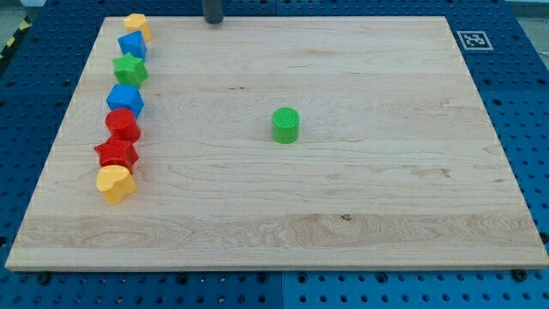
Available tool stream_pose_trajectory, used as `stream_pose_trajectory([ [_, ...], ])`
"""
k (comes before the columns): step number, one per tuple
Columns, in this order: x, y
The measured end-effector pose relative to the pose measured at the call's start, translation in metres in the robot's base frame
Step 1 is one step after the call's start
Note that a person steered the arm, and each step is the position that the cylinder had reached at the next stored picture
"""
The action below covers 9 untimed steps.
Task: Place the hexagon and triangle at the top of green star
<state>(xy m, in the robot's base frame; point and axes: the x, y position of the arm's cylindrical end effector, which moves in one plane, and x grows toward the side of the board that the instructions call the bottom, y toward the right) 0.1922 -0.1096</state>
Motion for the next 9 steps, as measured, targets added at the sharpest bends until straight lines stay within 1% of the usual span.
stream_pose_trajectory([
  [2,-0.001,-0.008],
  [3,0.0,-0.027],
  [5,0.0,-0.083],
  [6,0.001,-0.121],
  [7,0.01,-0.143],
  [8,0.027,-0.145],
  [9,0.057,-0.145],
])
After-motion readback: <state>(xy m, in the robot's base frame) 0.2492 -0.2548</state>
